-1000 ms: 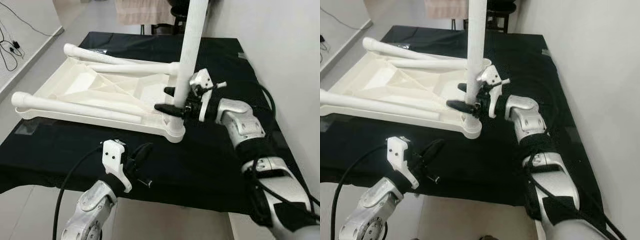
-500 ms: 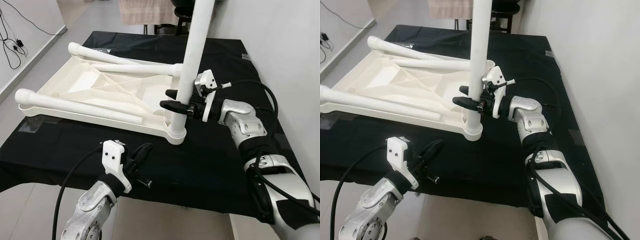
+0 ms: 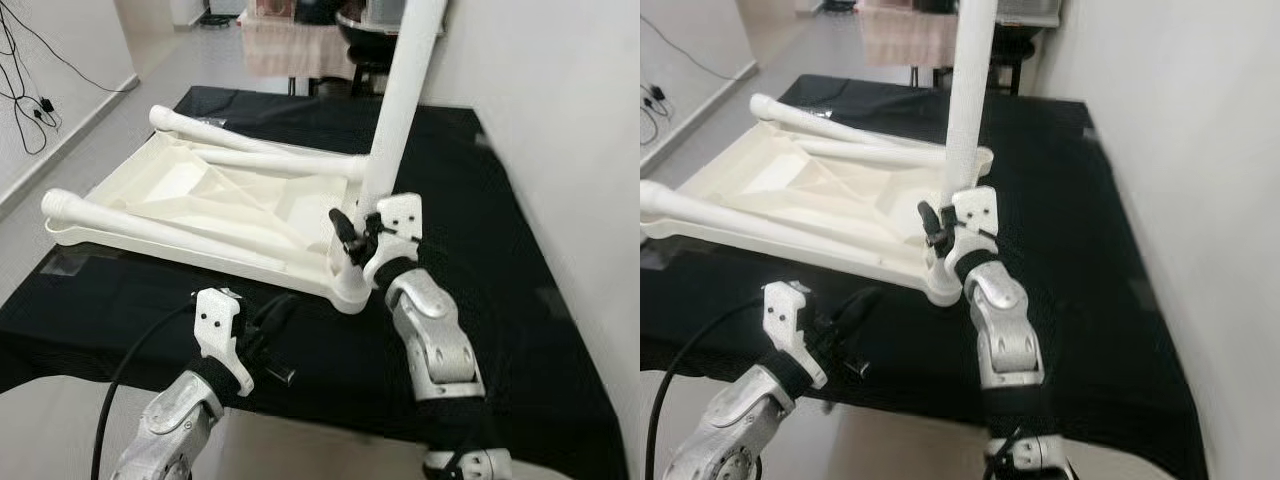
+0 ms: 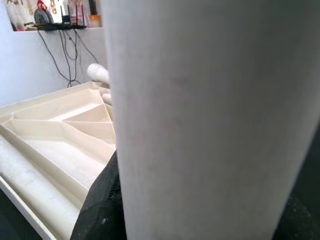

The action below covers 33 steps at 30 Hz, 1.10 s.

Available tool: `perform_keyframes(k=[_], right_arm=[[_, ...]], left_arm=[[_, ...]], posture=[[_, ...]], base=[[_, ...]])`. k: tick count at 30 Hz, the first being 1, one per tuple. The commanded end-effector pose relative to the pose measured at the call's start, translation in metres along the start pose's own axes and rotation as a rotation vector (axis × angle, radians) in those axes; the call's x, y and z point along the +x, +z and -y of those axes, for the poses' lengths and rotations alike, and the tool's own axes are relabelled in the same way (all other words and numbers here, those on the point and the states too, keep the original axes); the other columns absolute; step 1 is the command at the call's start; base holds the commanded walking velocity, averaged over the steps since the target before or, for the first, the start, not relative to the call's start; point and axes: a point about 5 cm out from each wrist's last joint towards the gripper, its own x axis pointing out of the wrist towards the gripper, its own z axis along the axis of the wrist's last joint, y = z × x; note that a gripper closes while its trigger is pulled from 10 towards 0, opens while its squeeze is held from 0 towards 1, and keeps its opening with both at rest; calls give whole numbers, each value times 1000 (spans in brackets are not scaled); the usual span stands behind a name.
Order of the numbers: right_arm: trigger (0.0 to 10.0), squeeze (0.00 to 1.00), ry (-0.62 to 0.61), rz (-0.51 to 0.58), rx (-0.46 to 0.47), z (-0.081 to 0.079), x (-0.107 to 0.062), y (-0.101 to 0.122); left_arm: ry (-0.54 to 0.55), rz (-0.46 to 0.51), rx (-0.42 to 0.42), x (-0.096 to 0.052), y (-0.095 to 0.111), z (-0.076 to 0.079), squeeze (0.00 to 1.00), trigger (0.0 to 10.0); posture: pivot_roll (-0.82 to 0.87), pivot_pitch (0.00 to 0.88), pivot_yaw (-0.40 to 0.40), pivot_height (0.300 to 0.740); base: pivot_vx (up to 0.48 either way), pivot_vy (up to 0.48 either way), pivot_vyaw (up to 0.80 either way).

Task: Building children table

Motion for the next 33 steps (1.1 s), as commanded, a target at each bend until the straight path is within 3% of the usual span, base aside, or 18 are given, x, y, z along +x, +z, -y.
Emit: perform_keyframes(k=[1,2,3,5,6,11,12,14,15,16,18,21,23,26,27,29,30,33], right_arm=[[10000,0,-16,-171,-9,12,3,-37],[10000,0,-14,-147,-14,15,9,-31],[10000,231,11,-125,-8,18,12,-25],[10000,231,29,-112,-3,19,14,-21],[10000,1000,54,-102,5,19,16,-18],[10000,1000,91,-61,1,16,15,-2],[10000,0,164,-25,-1,15,16,8],[10000,0,250,10,-14,17,17,18],[10000,0,353,35,-35,19,19,25],[10000,0,353,35,-35,19,19,25],[10000,0,504,42,-85,27,23,33],[10000,0,504,42,-85,27,23,33],[10000,0,617,30,-100,32,28,35],[10000,0,682,10,-99,34,31,36],[2471,0,698,10,-87,34,32,37],[2471,0,712,11,-77,35,33,38],[0,0,713,7,-63,36,33,38],[0,0,718,1,-57,39,34,37]], left_arm=[[-2,-13,-8,0,-3,0,0,10000],[1,-12,-6,0,-3,0,0,10000],[3,-11,-6,0,-3,0,0,10000],[3,-11,-6,0,-3,0,0,10000],[1,-12,-9,0,-3,0,0,10000],[-3,-13,-13,0,-4,1,0,10000],[-5,-14,-15,0,-4,1,0,10000],[-6,-14,-16,1,-5,2,0,10000],[-6,-14,-16,1,-5,2,0,10000],[-6,-14,-16,1,-5,2,0,10000],[-5,-13,-16,1,-5,2,0,10000],[-5,-13,-16,1,-5,2,0,10000],[-5,-13,-16,1,-6,3,0,10000],[-4,-14,-16,1,-6,3,0,10000],[-4,-14,-15,1,-6,3,0,10000],[-4,-14,-15,1,-6,3,0,10000],[-3,-14,-15,1,-6,3,0,10000],[-3,-14,-15,1,-6,3,0,10000]], posture=[[41,116,-38,740],[41,116,-38,740],[42,113,-39,740],[42,113,-39,740],[43,112,-39,740],[43,106,-39,740],[42,104,-40,740],[46,101,-44,740],[46,99,-45,740],[46,99,-45,740],[48,97,-47,740],[48,97,-47,740],[57,96,-45,740],[59,97,-45,740],[58,97,-44,740],[58,97,-44,740],[58,98,-43,740],[58,98,-43,740]], base=[[0,0,0],[0,0,0],[0,0,0],[0,0,0],[0,0,0],[0,0,0],[0,0,0],[0,0,0],[0,0,0],[0,0,0],[0,0,0],[0,0,0],[0,0,0],[0,0,0],[0,0,0],[0,0,0],[0,0,0],[0,0,0]])
